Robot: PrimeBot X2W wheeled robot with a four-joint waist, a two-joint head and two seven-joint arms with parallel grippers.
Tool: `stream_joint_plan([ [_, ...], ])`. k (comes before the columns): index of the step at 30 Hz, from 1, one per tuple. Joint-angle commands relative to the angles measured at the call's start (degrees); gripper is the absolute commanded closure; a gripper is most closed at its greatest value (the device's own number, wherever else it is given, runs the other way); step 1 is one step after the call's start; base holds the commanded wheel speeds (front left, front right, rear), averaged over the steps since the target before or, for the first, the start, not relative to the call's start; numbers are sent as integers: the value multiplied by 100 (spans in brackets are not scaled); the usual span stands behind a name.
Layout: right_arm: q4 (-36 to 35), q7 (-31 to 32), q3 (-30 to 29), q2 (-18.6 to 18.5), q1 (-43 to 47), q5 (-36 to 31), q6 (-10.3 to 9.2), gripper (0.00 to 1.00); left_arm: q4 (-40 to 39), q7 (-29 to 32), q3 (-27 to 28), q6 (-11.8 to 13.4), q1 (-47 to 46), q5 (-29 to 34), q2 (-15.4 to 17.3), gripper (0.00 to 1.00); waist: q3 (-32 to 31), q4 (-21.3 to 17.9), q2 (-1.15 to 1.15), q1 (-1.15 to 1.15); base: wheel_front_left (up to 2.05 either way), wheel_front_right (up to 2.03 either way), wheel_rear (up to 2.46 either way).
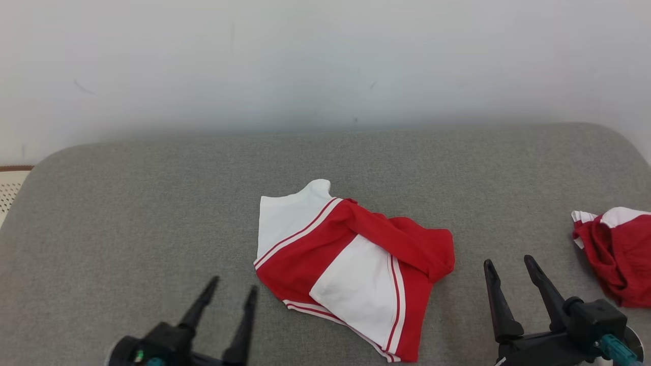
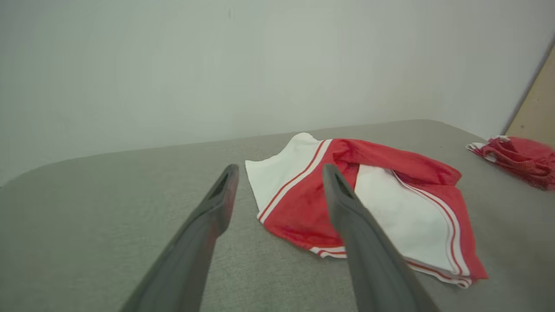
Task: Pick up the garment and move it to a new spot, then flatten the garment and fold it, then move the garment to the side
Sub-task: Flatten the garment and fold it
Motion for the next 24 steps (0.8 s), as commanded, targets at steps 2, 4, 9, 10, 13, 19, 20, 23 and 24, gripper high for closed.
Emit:
stream_joint_plan([
  [2, -15, -2, 79, -45, -33, -11, -6, 0, 303, 214, -475, -358, -290, -95, -316, 0, 64, -97, 0, 0, 0, 0, 0],
  [4, -19, 10, 130, -53, -70, 13, -6, 0, 584, 324, -721, -551, -466, -141, -530, 0, 123, -184, 0, 0, 0, 0, 0],
  [9, -25, 13, 183, -52, -167, 44, -6, 0, 1182, 382, -977, -777, -779, -200, -895, 0, 294, -418, 0, 0, 0, 0, 0],
  [10, -20, 1, 171, -60, -179, 42, -6, 0, 1327, 369, -999, -828, -856, -232, -965, 0, 338, -469, 0, 0, 0, 0, 0],
  [13, 8, -40, 148, -69, -204, 53, -6, 0, 1759, 318, -1009, -918, -1060, -296, -1100, 0, 458, -627, 0, 0, 0, 0, 0],
  [19, 67, -113, 123, -44, -281, 78, -6, 0, 2498, 265, -940, -961, -1343, -381, -1194, 0, 609, -834, 0, 0, 0, 0, 0],
  [20, 76, -119, 126, -32, -286, 81, -6, 0, 2616, 247, -917, -964, -1375, -399, -1199, 0, 621, -853, 0, 0, 0, 0, 0],
  [23, 101, -160, 120, -20, -286, 91, -6, 0, 2904, 208, -892, -1022, -1482, -456, -1232, 0, 646, -877, 0, 0, 0, 0, 0],
  [24, 111, -166, 115, -19, -293, 93, -5, 0, 2982, 215, -900, -1036, -1507, -477, -1252, 0, 653, -879, 0, 0, 0, 0, 0],
])
